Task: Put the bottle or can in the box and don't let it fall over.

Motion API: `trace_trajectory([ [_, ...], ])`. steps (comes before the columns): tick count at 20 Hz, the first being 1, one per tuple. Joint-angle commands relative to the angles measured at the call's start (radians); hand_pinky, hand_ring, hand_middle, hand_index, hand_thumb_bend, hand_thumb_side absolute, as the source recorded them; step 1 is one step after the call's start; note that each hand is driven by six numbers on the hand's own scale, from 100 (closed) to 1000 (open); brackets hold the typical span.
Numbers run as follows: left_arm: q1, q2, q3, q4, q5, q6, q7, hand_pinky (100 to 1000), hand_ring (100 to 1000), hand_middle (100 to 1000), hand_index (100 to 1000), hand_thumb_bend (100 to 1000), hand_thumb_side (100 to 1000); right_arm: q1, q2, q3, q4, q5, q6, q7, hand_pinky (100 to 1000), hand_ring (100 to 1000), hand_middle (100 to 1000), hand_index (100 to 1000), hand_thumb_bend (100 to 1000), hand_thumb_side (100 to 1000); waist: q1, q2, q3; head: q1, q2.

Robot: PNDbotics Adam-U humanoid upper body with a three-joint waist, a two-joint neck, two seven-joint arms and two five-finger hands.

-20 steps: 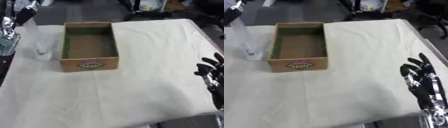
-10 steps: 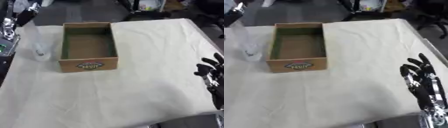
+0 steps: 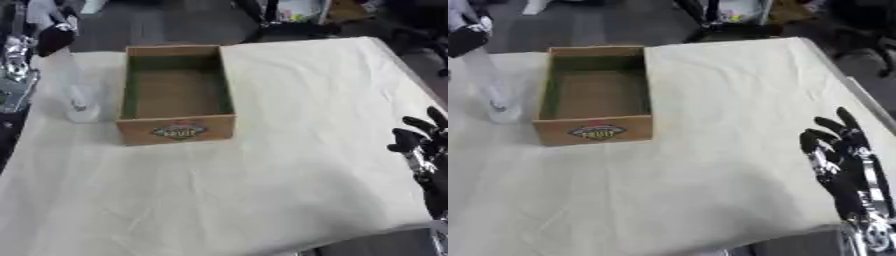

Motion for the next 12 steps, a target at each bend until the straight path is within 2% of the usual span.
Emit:
trace_trajectory([
  [1,-0.012,0.02,0.007,-0.014,0.014,-0.016,0.015,450,430,277,512,100,258,-0.006,-0.022,-0.003,-0.011,-0.005,-0.002,0.001,642,768,791,992,462,408,-0.001,-0.014,0.001,-0.004,-0.012],
  [4,-0.009,0.022,0.006,-0.032,0.037,-0.026,0.035,423,387,223,469,100,280,-0.005,-0.022,-0.003,-0.011,-0.004,-0.002,0.001,642,768,791,993,461,408,-0.002,-0.014,0.002,-0.006,-0.012],
  [8,-0.008,0.034,0.001,-0.08,0.085,-0.034,0.034,424,381,213,462,100,278,-0.005,-0.022,-0.004,-0.011,-0.004,-0.002,0.001,643,769,791,993,460,408,-0.003,-0.015,0.005,-0.007,-0.013],
  [9,-0.008,0.039,0.0,-0.097,0.099,-0.035,0.033,425,380,213,462,100,447,-0.005,-0.022,-0.004,-0.011,-0.004,-0.002,0.0,643,769,791,993,456,412,-0.003,-0.015,0.005,-0.008,-0.013],
  [10,-0.01,0.045,-0.001,-0.118,0.116,-0.036,0.031,427,379,212,461,100,277,-0.004,-0.023,-0.004,-0.01,-0.003,-0.002,0.0,643,769,791,993,458,408,-0.002,-0.017,0.006,-0.009,-0.012],
  [12,-0.016,0.061,-0.003,-0.168,0.148,-0.039,0.027,434,376,210,459,100,277,-0.002,-0.023,-0.005,-0.01,-0.003,-0.002,-0.001,643,769,791,993,458,409,-0.001,-0.019,0.008,-0.01,-0.011],
])
